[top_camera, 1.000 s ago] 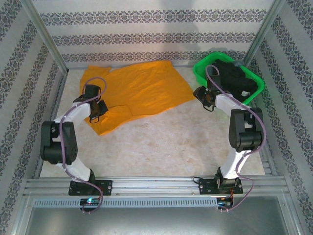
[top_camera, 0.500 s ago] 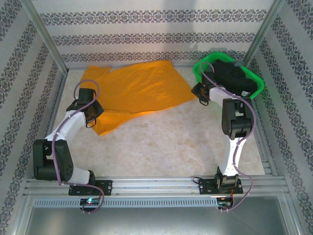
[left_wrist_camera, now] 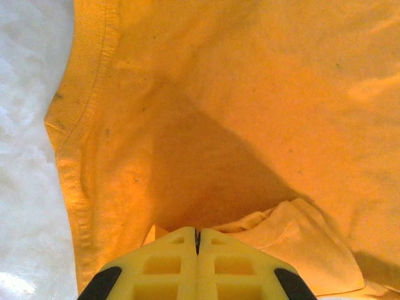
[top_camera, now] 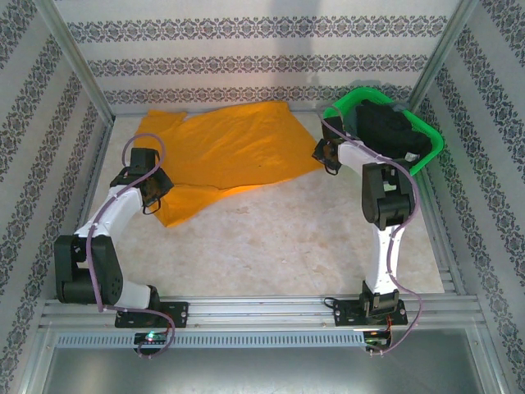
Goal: Fold and stack the t-shirts
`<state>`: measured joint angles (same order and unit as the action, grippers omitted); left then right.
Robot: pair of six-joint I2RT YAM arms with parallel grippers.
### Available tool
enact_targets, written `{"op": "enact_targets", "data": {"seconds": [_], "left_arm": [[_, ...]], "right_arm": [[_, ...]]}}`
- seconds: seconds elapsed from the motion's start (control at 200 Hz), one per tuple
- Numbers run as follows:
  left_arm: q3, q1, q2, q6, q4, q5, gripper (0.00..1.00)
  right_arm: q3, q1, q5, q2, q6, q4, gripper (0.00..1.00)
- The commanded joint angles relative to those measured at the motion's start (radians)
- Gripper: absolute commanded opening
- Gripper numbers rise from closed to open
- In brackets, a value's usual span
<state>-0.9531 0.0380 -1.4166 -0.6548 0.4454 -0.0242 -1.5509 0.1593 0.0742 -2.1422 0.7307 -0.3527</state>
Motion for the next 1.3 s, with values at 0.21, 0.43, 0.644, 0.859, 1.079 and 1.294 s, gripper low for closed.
{"op": "enact_targets", "data": {"seconds": [0.21, 0.43, 0.644, 0.859, 1.079, 1.294], "left_arm": [[0.033, 0.118, 0.038, 0.043, 0.127, 0.067, 0.00], [0.034, 0.143, 0.002, 0.048, 0.083, -0.001, 0.00], [0.022, 0.134, -0.031, 0.044, 0.050, -0.048, 0.00], [0.008, 0.125, -0.048, 0.046, 0.041, -0.057, 0.00], [-0.019, 0.123, -0.057, 0.058, 0.047, -0.067, 0.00], [-0.038, 0.122, -0.060, 0.062, 0.055, -0.078, 0.00]], "right_arm": [[-0.119, 0.025, 0.101, -0.054, -0.042, -0.227, 0.47], [-0.108, 0.055, 0.109, -0.031, -0.046, -0.288, 0.48], [-0.043, 0.085, 0.089, 0.040, -0.027, -0.303, 0.49], [-0.049, 0.083, 0.078, 0.005, -0.034, -0.327, 0.47], [-0.157, 0.070, 0.041, -0.074, -0.069, -0.357, 0.37], [-0.222, 0.067, 0.014, -0.108, -0.081, -0.435, 0.23]]}}
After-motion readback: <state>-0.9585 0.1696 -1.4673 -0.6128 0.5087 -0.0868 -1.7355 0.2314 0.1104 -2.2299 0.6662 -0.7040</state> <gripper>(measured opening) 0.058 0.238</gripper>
